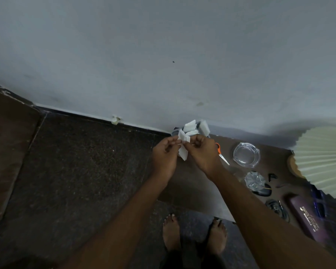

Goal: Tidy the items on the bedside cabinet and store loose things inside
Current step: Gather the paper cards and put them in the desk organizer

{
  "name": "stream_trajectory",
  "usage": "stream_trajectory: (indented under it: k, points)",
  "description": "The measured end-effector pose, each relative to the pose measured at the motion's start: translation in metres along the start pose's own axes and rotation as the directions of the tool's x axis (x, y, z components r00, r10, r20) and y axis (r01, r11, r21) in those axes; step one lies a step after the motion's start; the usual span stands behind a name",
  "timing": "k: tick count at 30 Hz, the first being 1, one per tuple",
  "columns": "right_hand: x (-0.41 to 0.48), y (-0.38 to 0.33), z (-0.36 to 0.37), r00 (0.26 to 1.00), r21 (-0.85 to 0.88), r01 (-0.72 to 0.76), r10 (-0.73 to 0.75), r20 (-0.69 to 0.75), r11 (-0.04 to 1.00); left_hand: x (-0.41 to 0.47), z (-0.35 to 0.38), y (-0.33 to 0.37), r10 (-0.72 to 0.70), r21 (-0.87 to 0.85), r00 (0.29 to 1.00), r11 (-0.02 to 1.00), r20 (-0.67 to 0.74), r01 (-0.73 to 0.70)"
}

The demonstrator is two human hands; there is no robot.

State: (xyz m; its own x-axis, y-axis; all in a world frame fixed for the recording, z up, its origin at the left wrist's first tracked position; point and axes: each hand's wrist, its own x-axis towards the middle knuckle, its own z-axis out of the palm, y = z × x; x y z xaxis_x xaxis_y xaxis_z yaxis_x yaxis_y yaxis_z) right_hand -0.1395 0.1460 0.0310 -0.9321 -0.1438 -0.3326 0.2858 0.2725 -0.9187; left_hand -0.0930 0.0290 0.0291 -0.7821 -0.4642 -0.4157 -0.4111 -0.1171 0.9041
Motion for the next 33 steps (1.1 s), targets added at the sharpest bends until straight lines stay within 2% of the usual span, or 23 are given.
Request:
stream_trajectory:
  k: [3, 12, 16, 24, 28, 33]
  points:
    - [0.000, -0.007, 0.001, 0.999, 0.002, 0.040, -0.040, 0.032, 0.999, 0.004, 0.004, 0.006, 0.015, -0.030, 1.000, 0.999, -0.018, -0.016]
    - [0.013, -0.009, -0.005, 0.948, -0.255, 0.271, -0.212, 0.235, 0.928, 0.027, 0.004, 0.007, 0.003, -0.024, 1.000, 1.000, -0.003, -0.003]
    - [0.021, -0.001, 0.000, 0.950, -0.319, 0.256, -0.175, 0.260, 0.913, 0.037, 0.003, 0.003, -0.023, 0.007, 0.999, 1.000, 0.040, 0.023]
    - [0.032, 0.010, 0.012, 0.951, -0.330, 0.235, -0.145, 0.275, 0.914, 0.055, 0.000, -0.010, -0.076, 0.035, 0.994, 0.997, 0.085, 0.073]
    - [0.038, 0.021, 0.019, 0.940, -0.397, 0.299, -0.195, 0.280, 0.868, 0.061, -0.001, -0.018, -0.097, 0.036, 0.994, 0.995, 0.045, 0.095]
    - [0.040, 0.034, 0.022, 0.934, -0.566, 0.339, -0.200, 0.295, 0.751, 0.058, -0.005, -0.031, -0.118, 0.044, 0.993, 0.992, 0.015, 0.117]
